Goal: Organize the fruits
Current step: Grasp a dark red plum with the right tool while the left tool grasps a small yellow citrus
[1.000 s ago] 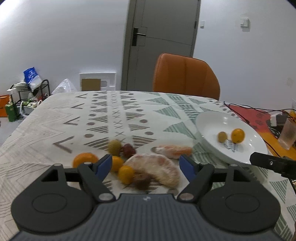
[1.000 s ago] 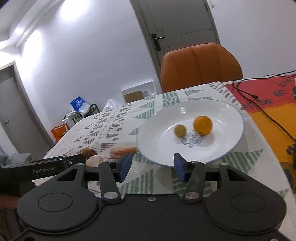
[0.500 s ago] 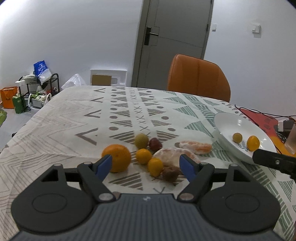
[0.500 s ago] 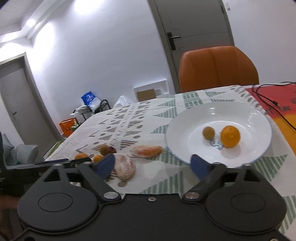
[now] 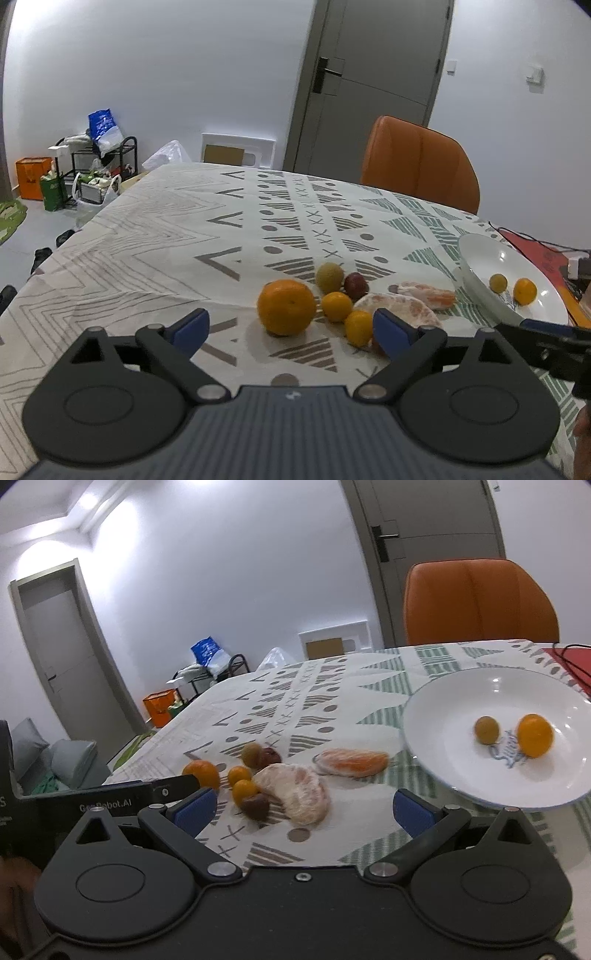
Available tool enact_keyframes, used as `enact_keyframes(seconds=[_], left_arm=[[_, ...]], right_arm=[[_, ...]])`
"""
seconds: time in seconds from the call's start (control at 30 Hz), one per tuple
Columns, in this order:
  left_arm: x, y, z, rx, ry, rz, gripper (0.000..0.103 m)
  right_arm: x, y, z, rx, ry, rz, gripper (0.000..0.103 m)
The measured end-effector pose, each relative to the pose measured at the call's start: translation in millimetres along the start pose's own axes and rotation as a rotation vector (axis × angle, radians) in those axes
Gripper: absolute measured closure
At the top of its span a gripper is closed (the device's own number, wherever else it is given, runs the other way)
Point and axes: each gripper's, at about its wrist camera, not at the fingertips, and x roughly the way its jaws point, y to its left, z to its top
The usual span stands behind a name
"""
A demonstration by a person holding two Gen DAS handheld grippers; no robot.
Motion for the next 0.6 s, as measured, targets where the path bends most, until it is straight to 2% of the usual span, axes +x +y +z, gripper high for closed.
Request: enact_keyframes(seconds=[0.1,0.23,0.33,0.43,0.6], left_arm=[[-1.8,7.5,0.5,-0.027,0.001,-0.006,0.009],[-5.1,10.4,0.5,-0.02,-0.009,-0.026,0.01],[-3.3,10.1,-0.3,-0.013,0.0,-0.047,0.012],[-1.9,10.2,-1.8,-0.011,0.005,-0.06,0.019],[2.7,11.5,-2.8,-0.025,0.043,-0.104,0.041]], right_arm=[[4.3,6.2,0.1,-0.009,-0.002,0.0,0.004],[13.5,11.8,1.3,-0.018,0.022,0.025,0.024],[21.5,15.9,0.4,-0.025,0.047,0.043,0.035],[28.4,19.4,0.3,-0.029,0.069,0.062,0.043],[36.3,26.2,1.4,-0.044,0.087,0.082,0.051]])
